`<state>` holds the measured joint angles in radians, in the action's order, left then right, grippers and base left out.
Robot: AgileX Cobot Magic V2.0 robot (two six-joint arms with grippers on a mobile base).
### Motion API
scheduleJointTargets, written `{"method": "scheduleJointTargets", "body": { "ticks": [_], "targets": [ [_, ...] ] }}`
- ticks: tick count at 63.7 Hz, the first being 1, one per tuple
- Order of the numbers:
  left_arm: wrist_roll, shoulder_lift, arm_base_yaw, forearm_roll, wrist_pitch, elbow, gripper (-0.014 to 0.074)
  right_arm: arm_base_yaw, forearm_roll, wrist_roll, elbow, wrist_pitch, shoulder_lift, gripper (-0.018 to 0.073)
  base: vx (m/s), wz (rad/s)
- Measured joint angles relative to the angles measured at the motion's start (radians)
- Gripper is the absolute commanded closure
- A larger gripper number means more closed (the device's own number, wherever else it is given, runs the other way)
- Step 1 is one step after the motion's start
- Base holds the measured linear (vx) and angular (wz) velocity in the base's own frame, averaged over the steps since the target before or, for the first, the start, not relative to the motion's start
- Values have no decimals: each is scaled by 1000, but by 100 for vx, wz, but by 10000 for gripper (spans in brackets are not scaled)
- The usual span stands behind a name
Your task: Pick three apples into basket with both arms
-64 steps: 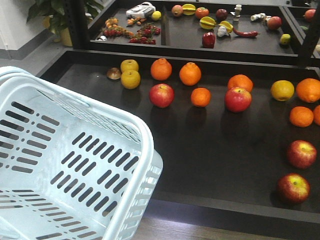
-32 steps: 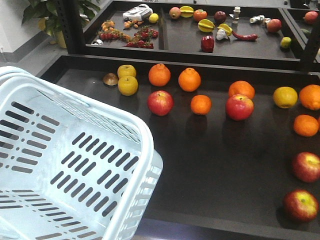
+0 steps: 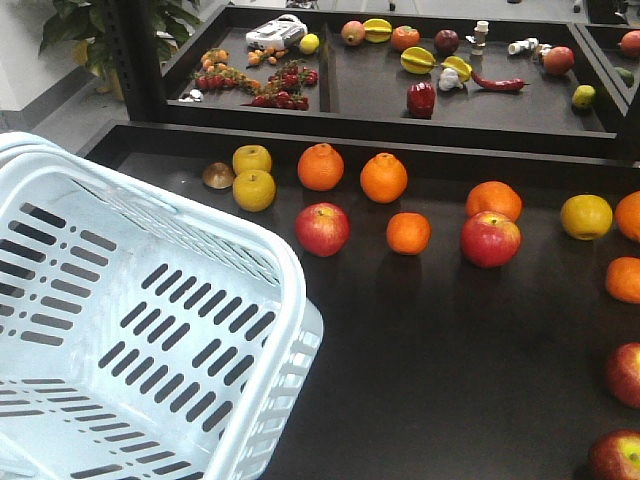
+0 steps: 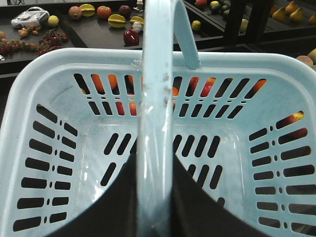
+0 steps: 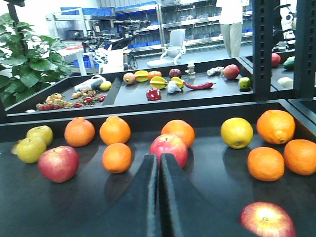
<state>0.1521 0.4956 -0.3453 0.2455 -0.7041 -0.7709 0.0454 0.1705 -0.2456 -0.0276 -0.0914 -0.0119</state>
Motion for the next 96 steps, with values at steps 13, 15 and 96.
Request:
{"method": "scheduleJointTargets", "body": {
  "ticks": [13, 15, 96],
  "targets": [
    [0, 0, 0, 0, 0, 0, 602, 0, 0, 0, 0, 0, 0, 564, 10, -14],
    [0, 0, 0, 0, 0, 0, 602, 0, 0, 0, 0, 0, 0, 564, 9, -15],
    [0, 0, 0, 0, 0, 0, 602, 0, 0, 0, 0, 0, 0, 564, 4, -7]
  ]
}}
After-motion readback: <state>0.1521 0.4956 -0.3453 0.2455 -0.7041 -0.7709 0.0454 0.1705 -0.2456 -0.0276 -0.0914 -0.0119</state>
